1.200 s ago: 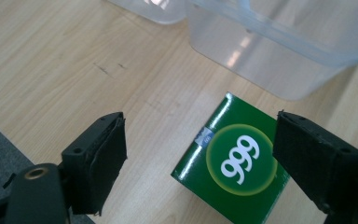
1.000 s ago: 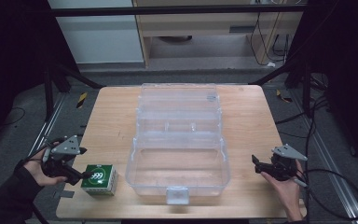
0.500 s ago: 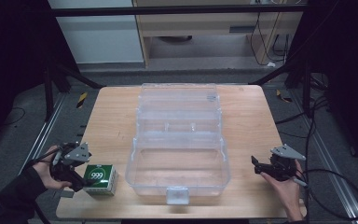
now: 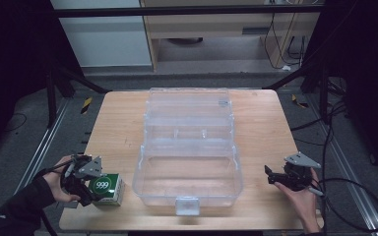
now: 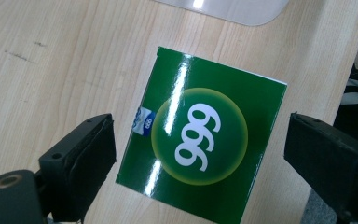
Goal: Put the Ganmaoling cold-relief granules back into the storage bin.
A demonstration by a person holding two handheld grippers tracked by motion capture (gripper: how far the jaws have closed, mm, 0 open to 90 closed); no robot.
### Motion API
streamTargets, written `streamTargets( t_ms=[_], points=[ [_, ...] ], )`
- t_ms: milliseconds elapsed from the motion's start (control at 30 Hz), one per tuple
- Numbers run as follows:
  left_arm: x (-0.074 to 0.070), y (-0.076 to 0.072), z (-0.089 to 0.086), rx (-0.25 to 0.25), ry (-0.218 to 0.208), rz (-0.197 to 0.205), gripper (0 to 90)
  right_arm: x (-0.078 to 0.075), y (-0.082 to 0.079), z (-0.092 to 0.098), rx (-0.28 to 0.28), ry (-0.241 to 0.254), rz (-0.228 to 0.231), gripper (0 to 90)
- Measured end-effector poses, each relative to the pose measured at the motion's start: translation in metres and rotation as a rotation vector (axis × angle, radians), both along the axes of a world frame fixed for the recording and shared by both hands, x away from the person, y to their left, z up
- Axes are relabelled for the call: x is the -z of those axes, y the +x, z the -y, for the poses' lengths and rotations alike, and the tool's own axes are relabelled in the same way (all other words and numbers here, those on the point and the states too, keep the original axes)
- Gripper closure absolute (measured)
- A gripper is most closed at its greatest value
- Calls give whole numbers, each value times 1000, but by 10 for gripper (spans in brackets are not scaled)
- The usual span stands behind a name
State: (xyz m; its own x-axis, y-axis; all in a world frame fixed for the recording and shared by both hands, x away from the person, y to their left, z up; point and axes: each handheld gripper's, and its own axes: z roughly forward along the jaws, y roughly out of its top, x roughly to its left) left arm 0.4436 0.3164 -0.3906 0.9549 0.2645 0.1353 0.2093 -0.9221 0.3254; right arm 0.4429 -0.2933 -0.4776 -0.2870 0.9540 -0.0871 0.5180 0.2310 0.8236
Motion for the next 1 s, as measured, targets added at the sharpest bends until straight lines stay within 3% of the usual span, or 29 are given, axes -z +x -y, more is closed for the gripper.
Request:
streamTargets(
  t_ms=[600, 1000],
  points=[
    [12, 8, 8, 44, 21, -25, 53, 2, 2, -2, -15, -21, -23, 30],
    [24, 15, 9, 56, 29, -80, 44, 3, 2, -3, -19, -26, -32, 28]
  ],
)
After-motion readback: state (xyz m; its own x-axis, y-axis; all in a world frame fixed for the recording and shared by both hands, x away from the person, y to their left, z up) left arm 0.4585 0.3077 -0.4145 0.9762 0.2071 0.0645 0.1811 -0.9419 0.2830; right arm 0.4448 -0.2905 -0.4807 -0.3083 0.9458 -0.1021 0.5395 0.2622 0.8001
